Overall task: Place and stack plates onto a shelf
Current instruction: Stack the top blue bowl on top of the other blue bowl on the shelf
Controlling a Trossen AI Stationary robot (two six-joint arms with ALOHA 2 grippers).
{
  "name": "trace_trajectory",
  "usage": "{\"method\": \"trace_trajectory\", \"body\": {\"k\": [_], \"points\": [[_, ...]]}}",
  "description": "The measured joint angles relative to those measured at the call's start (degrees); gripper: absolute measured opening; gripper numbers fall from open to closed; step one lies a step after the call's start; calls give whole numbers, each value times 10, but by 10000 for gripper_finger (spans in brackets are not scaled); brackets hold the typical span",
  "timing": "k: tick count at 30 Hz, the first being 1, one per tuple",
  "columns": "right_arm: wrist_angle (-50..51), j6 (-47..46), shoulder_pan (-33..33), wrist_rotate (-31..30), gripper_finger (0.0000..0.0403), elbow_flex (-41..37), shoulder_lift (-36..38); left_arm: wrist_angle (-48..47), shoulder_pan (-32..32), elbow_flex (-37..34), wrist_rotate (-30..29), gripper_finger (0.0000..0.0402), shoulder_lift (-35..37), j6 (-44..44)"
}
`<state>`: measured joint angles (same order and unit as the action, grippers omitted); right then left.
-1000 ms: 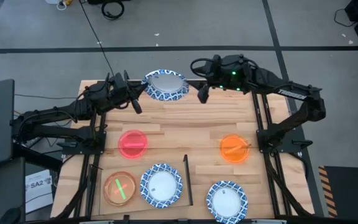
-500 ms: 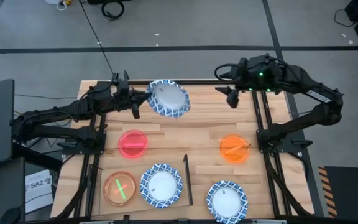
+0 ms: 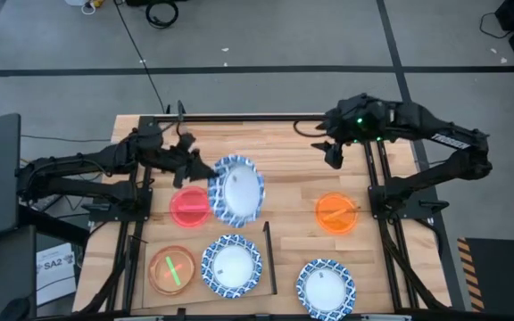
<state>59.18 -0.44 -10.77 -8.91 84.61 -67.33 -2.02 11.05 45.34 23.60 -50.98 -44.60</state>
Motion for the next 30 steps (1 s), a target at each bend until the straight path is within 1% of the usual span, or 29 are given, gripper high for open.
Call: {"method": "trace_trajectory", "body": {"k": [6,12,18,21,24,30], "points": [[-49,0,3,0,263,-67,0,-50,-91,0,1,11,0,-46],[-85,0,3,1,263,-114,0,-84,-184,0,-50,11,0,-86],[-104,0,3,1,264,-138,0,-118,-257,0,-99,11,-11,-121],[-106,0,3,2,263,-140,0,-146,-285,0,-121,11,-25,-137],[-108,0,3,2,264,-140,0,-151,-303,0,-135,11,-50,-148],[-111,0,3,2,263,-140,0,-150,-316,0,-137,11,-119,-150]]}}
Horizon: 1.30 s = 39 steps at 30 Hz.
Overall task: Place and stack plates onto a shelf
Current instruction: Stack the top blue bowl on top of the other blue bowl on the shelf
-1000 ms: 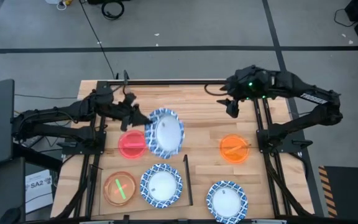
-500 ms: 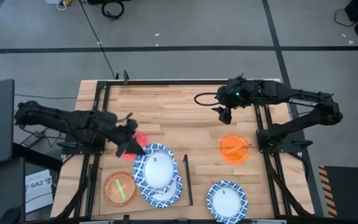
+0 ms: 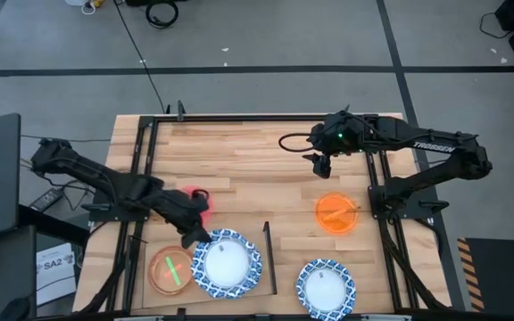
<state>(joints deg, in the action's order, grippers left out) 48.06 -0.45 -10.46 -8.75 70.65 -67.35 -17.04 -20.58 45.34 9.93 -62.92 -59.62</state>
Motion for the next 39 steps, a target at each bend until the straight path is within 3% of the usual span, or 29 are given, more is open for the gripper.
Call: {"method": "trace_trajectory", "body": {"k": [18,39], "points": [[0,1,0,0,265,0,0,-1,3,0,6,11,-111,-29],[0,2,0,0,265,0,0,-2,3,0,-13,62,-118,-27]]}}
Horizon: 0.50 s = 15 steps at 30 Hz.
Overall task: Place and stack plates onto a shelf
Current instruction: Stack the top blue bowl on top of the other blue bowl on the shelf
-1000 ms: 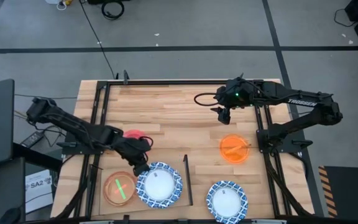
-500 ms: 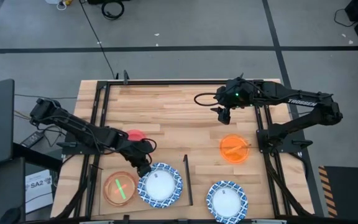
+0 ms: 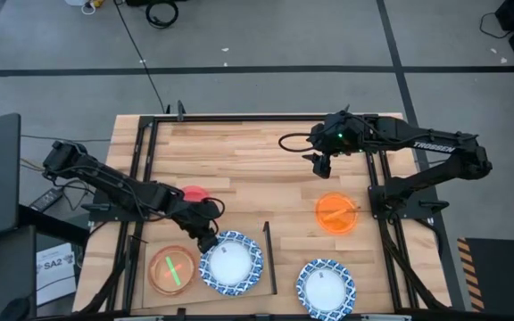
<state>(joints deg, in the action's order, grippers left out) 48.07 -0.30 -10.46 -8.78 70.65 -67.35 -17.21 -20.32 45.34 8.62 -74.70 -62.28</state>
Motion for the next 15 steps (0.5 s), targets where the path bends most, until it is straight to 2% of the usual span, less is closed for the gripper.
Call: {"method": "trace_trajectory", "body": {"k": [10,15], "points": [[0,0,0,0,265,0,0,0,-2,0,0,135,0,1],[0,0,0,0,265,0,0,0,-2,0,0,172,0,29]]}}
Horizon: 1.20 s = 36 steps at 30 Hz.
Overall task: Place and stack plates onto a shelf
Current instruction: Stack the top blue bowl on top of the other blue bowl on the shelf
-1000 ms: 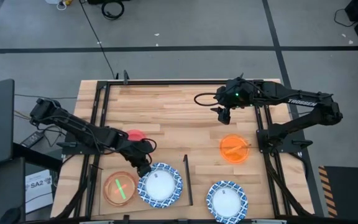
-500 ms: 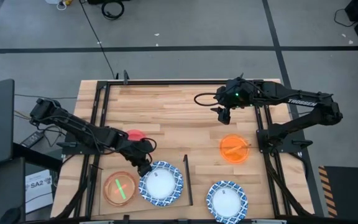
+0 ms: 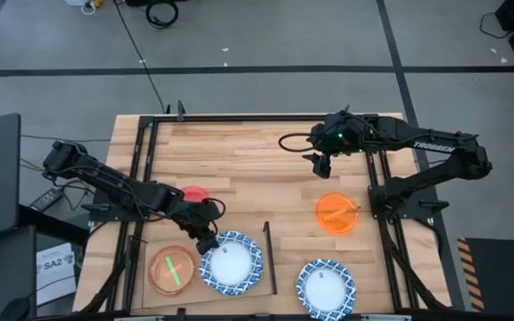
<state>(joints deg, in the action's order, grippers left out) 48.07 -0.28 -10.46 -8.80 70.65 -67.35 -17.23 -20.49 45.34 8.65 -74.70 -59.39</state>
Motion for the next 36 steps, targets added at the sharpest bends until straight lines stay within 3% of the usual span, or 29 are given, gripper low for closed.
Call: {"method": "trace_trajectory", "body": {"k": [7,29,36], "points": [[0,0,0,0,265,0,0,0,0,0,0,200,0,1],[0,0,0,0,265,0,0,0,1,0,0,204,0,7],[0,0,0,0,265,0,0,0,1,0,-8,253,0,7]]}}
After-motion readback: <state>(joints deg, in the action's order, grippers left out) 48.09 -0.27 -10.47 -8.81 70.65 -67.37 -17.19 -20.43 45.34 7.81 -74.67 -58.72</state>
